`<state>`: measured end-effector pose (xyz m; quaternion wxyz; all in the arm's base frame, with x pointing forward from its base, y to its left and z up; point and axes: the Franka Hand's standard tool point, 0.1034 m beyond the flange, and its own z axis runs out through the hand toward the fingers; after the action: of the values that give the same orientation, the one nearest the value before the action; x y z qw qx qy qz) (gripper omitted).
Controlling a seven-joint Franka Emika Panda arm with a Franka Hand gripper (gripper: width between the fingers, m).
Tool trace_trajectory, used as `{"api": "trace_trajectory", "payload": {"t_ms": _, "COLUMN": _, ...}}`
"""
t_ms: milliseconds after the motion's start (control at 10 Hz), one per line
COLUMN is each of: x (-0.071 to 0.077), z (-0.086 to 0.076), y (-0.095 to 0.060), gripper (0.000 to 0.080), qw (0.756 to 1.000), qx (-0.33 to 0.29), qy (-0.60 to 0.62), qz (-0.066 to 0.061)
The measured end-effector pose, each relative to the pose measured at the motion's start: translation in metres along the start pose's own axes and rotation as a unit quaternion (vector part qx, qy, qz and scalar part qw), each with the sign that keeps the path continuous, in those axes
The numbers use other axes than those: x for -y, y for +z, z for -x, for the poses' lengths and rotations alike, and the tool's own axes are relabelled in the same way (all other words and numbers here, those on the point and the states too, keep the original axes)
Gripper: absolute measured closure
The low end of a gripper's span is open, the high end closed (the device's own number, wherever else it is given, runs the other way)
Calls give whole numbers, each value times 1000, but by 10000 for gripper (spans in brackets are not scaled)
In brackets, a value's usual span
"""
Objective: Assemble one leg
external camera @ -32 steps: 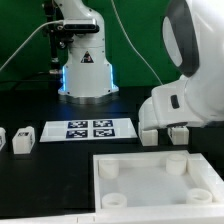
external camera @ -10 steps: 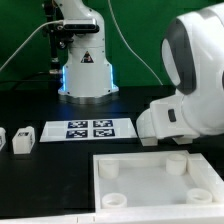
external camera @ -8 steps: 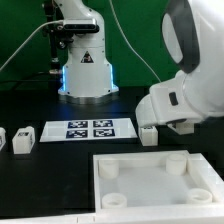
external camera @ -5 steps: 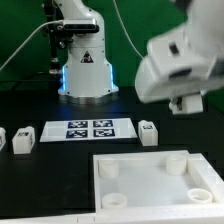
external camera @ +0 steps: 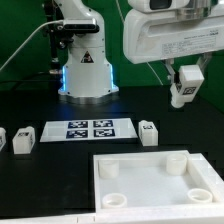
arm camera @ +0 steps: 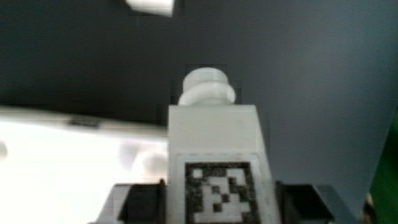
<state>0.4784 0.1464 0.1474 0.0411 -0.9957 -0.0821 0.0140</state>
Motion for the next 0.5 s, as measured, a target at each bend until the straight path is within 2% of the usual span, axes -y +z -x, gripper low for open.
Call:
{"api": "trace_trajectory", "payload": {"t_ms": 300, "x": -6, "z": -7, "y": -2, "gripper": 506, "qw": 989, "qx": -150, "qy": -6, "qz": 3}}
{"api": "trace_trajectory", "payload": {"t_ms": 400, "x": -24, "z": -18, "y": -12, "gripper": 506, "qw": 980, "qx": -193, "qy": -38, "qz": 16}}
{"api": "trace_trajectory", "payload": {"t_ms": 500, "x": -49, "z": -38, "y": -24, "gripper": 506, "qw": 973, "qx": -223, "qy": -51, "qz": 26}}
